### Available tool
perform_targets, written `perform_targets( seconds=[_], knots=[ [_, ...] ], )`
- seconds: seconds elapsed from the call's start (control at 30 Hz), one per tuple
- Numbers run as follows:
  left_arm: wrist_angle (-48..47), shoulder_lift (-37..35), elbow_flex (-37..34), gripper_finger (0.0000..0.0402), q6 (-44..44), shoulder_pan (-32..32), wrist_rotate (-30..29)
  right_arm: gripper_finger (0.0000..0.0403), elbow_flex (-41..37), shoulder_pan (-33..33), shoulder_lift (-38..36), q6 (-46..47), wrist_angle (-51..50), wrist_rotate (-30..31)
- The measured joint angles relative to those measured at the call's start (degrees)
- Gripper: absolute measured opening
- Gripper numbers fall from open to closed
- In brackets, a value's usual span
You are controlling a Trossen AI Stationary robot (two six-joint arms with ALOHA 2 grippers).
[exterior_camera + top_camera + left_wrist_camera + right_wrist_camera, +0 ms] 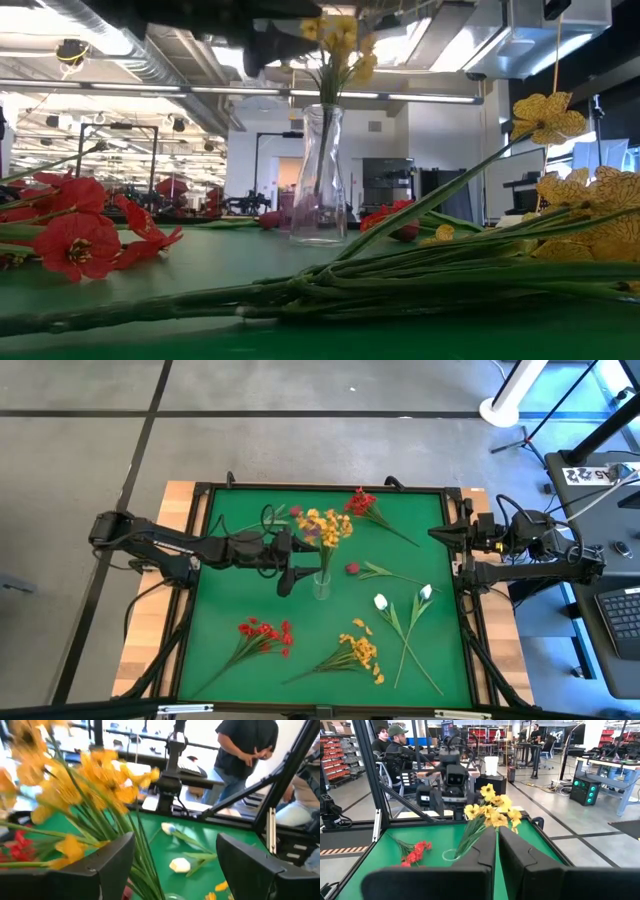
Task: Sort flowers into vase by color
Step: Put the left white flower into the transparent vase
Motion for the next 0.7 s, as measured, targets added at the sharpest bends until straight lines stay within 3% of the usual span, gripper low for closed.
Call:
perform_targets(
  seconds=[0.53,0.7],
  knots=[
    [-22.0,-24.4,0.0,0.0272,1.1,-11.9,-17.4,0.0023,0.0,0.0,0.2,2.0,0.3,-0.1],
    [-29.6,-28.1,0.0,0.0272,-0.7,-16.1,-22.7,0.0023,0.7,0.0,4.1,3.2,-1.6,-0.1]
  ],
)
